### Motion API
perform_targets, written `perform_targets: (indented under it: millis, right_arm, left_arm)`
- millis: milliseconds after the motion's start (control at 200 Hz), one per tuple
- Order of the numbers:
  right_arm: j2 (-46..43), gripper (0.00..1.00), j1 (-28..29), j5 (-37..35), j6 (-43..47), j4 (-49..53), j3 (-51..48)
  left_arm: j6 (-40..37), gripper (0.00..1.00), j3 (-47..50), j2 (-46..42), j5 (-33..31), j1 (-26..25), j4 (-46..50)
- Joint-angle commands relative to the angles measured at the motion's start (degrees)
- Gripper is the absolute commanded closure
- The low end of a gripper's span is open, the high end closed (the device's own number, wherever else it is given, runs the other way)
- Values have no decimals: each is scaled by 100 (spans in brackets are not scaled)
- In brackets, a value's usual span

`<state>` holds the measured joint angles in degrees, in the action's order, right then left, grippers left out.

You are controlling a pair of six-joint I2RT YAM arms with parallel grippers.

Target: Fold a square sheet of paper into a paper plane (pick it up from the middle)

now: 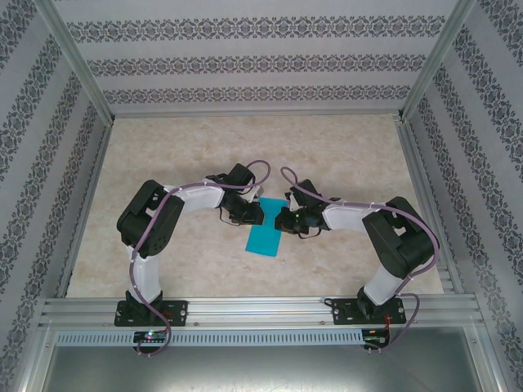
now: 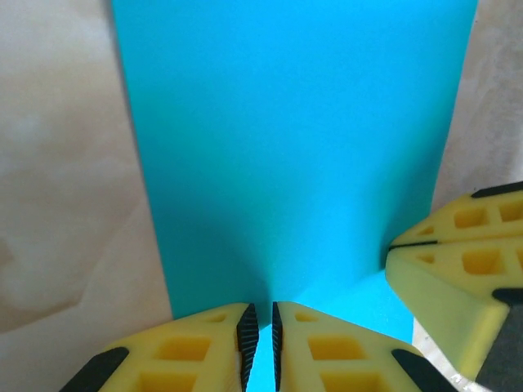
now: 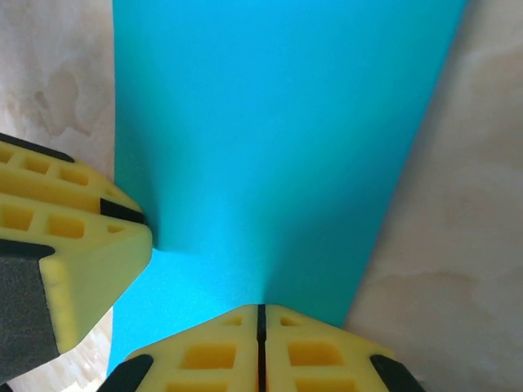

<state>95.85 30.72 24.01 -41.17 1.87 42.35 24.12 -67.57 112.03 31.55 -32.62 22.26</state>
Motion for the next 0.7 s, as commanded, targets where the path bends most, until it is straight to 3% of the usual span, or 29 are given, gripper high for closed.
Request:
perform_targets:
  millis: [0,235,470,699]
  right_arm:
    - [-41,92,-205,-366,181,28,-319]
    - [-500,92,-392,-717,159,146,-673]
    - [-1080,92,-402,-506,146,175,-438]
    - [-688,91,-192,-257,60,-30,117]
  left_arm:
    - [-187,79,396,381,-642,-34,710]
    - [-173,79,366,425,-633,-34,692]
    - [-182,79,376,437,-622,-34,674]
    - [-163,79,352,421,-597,-34,657]
